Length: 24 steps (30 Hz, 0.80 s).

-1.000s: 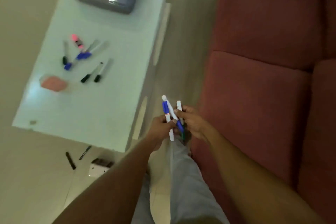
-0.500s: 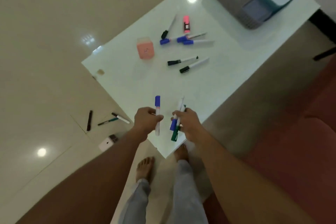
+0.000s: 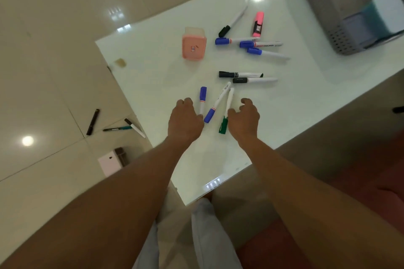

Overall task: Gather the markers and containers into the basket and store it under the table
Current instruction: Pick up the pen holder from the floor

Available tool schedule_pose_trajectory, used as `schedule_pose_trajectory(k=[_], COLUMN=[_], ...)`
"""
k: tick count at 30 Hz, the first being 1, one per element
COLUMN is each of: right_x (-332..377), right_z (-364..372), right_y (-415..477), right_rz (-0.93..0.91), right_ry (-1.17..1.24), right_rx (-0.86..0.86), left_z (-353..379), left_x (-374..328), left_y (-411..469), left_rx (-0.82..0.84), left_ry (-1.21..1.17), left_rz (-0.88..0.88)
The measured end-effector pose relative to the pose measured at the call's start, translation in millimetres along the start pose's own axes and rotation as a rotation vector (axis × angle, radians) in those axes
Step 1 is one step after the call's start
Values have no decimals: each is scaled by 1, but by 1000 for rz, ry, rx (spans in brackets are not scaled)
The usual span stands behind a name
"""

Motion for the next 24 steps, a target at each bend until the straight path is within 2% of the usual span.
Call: schedule_pose_trajectory(k=[5, 11, 14, 19, 21, 24], right_x=[-15, -30, -26, 12, 18, 5], right_z=[5, 32, 64, 160, 211, 283], right_y=[-36, -110, -163, -257, -284, -305], right_rz=[-88, -99, -171, -314, -269, -31], right_ry=[-57, -147, -207, -228, -247, -354], right_rx=[-22, -81, -145, -44, -21, 6], left_z=[1, -21, -47, -107, -137, -171], left_x=[22, 71, 111, 222, 277, 354], left_y=[-25, -67, -85, -99, -104, -104], left_rx=[16, -54, -78, -20, 20, 77], left_ry=[-36, 83, 106, 155, 206, 335], left_rz=[100, 325, 425, 514, 537, 530])
Point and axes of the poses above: each hand's wrist, its own y-axis towards the middle knuckle, its own z-axis out of the palm, x = y × z, the point moved 3 cm from there along y, towards the middle knuckle, and after that the axes turned 2 degrees about -y, right-handed, at the moved point
